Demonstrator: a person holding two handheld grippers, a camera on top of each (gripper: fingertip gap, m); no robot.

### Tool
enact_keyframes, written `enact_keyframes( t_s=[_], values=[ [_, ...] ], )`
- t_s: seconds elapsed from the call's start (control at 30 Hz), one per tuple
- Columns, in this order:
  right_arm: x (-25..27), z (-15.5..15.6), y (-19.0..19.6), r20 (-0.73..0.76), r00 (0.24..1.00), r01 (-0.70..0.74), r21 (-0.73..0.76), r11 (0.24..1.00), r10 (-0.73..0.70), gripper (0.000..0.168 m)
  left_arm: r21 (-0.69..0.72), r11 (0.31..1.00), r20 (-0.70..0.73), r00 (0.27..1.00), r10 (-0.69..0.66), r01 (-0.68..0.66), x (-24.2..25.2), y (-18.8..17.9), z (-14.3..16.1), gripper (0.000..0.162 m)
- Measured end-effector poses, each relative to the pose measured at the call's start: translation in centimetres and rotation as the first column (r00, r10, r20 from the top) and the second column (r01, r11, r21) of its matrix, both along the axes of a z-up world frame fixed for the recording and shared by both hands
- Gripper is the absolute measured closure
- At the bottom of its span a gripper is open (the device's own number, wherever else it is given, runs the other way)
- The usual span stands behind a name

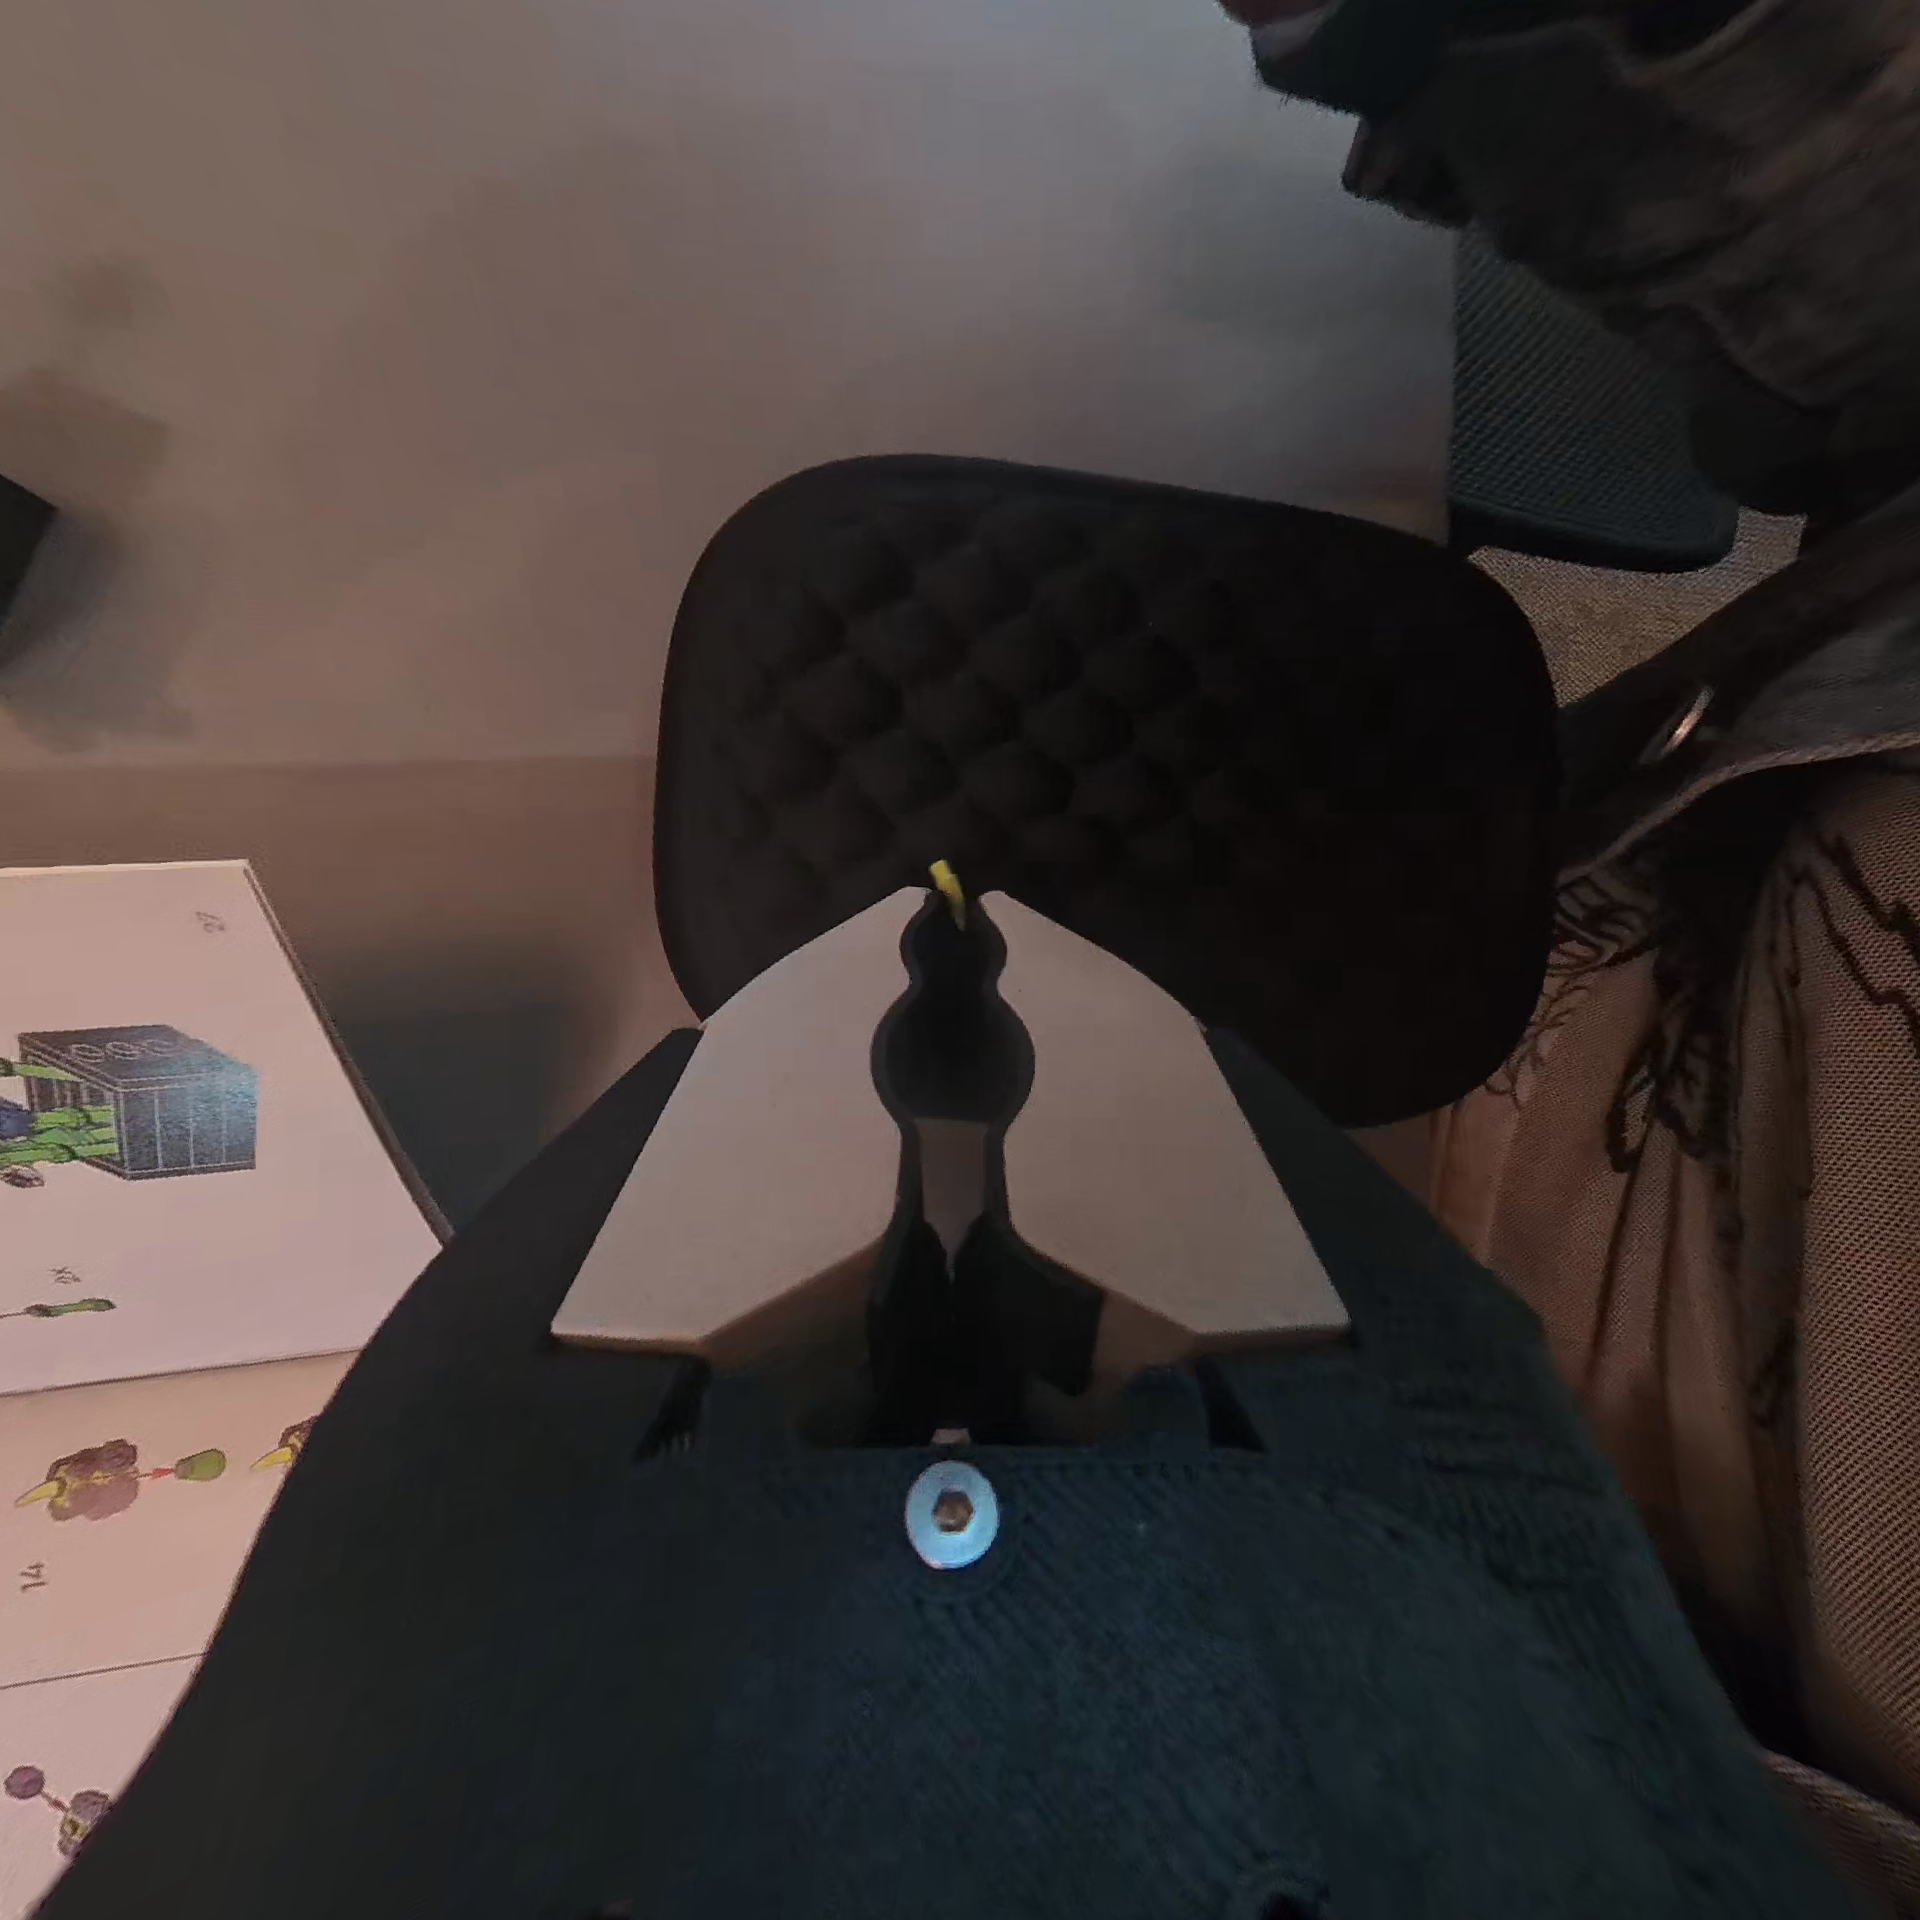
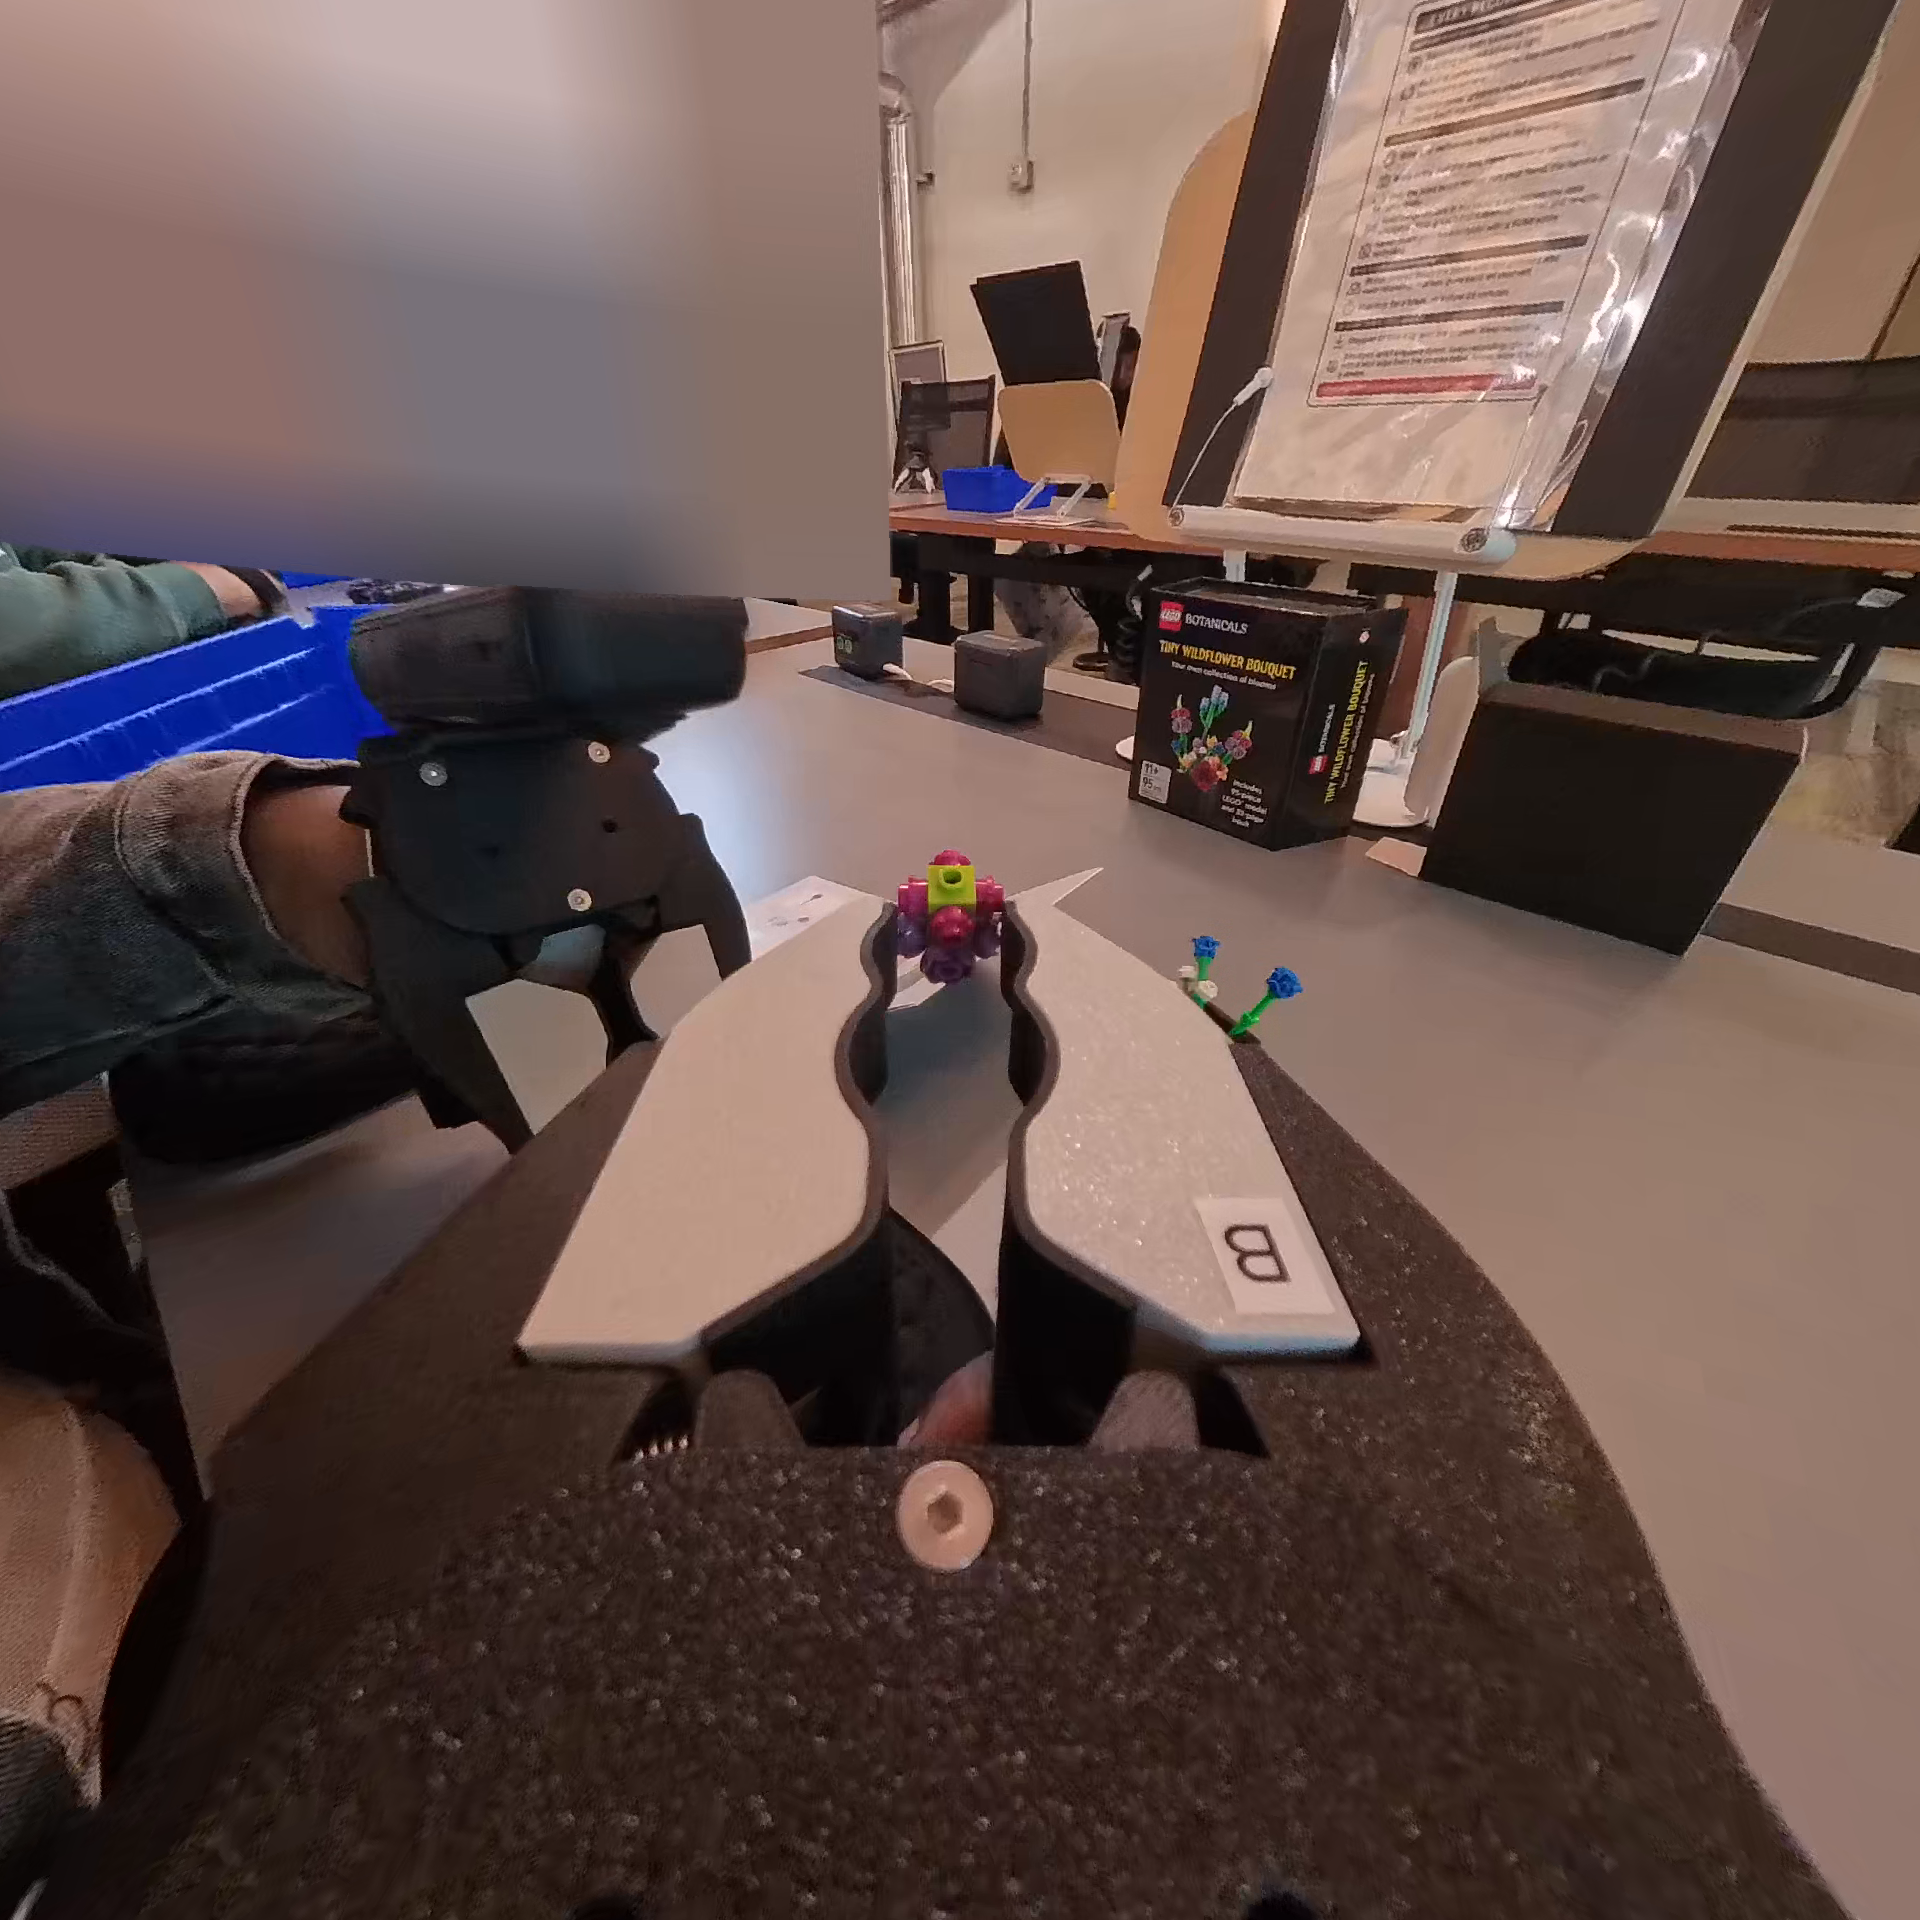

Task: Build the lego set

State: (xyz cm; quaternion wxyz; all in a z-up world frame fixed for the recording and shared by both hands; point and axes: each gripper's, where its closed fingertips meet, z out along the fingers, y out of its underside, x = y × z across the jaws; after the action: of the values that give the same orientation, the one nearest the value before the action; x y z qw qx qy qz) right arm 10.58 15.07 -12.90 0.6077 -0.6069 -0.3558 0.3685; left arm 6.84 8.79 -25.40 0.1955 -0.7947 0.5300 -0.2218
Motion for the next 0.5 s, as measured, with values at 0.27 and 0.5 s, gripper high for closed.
enact_keyframes(
  t_s=[0.27, 0.5],
  values=[
    [-1.5, -1.5, -0.3, -0.007, 0.997, -0.083, -0.075, 0.994, 0.082, 0.150, 0.040, 0.998, 0.071, 0.997, 0.043, -0.046, -0.6, 0.6, 0.7, 0.141],
    [-4.4, 0.3, -3.2, -0.280, 0.909, -0.371, -0.211, 0.905, 0.307, 0.150, 0.231, 0.938, 0.605, 0.793, 0.070, -0.258, -0.8, 1.8, 7.5, 0.136]
  ],
)
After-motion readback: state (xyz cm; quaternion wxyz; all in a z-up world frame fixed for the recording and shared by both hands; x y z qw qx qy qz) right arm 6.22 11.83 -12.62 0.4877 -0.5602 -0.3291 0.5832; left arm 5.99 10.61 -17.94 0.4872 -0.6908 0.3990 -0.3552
